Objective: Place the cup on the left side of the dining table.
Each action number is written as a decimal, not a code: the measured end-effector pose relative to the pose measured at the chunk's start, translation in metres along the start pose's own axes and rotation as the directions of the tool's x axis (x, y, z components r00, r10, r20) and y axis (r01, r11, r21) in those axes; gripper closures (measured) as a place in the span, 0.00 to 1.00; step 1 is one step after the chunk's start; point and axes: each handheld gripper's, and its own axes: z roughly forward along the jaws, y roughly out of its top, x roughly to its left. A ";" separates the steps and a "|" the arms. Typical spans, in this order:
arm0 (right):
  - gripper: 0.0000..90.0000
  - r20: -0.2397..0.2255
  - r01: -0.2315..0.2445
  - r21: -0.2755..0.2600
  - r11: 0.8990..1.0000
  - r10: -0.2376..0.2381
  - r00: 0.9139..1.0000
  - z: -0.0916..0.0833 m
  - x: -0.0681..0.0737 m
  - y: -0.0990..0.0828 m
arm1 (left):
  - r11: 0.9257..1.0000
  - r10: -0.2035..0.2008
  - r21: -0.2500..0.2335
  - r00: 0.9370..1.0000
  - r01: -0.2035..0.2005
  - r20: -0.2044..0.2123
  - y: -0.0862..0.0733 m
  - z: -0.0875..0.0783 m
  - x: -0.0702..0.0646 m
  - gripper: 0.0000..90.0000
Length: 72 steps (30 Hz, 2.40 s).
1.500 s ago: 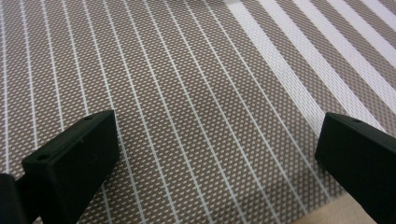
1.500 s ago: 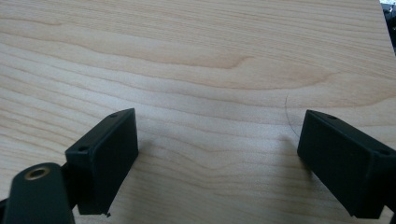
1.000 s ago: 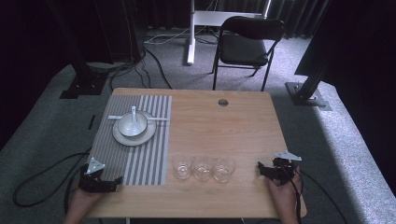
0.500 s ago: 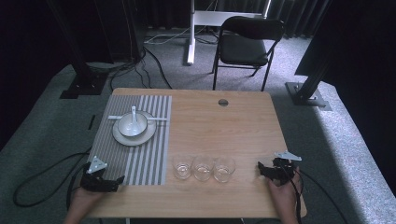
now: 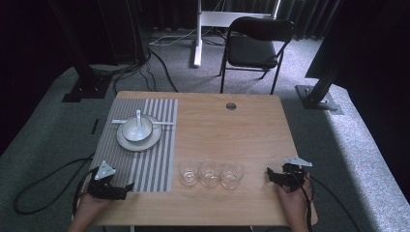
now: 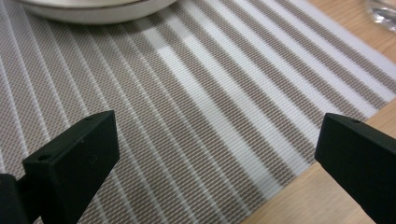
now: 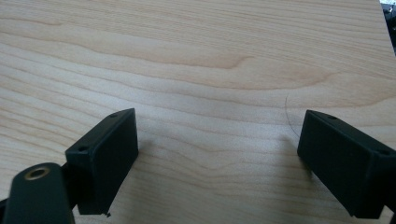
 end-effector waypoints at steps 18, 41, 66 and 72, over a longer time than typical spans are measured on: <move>0.13 0.000 0.000 0.000 1.000 0.000 1.000 0.000 0.000 0.000 | 0.999 0.054 -0.009 0.993 -0.053 0.103 0.019 0.007 -0.022 0.00; 0.13 0.000 0.000 0.000 1.000 0.000 1.000 0.000 0.000 0.000 | 0.987 0.161 -0.045 0.967 -0.155 0.196 0.056 0.017 -0.050 0.00; 0.13 0.000 0.001 0.000 1.000 -0.001 1.000 0.000 0.000 0.000 | 0.955 0.294 -0.113 0.920 -0.273 0.259 0.111 0.025 -0.094 0.00; 0.13 0.000 0.001 0.000 1.000 -0.001 1.000 0.000 0.000 0.000 | 0.946 0.324 -0.118 0.903 -0.303 0.282 0.121 0.030 -0.107 0.00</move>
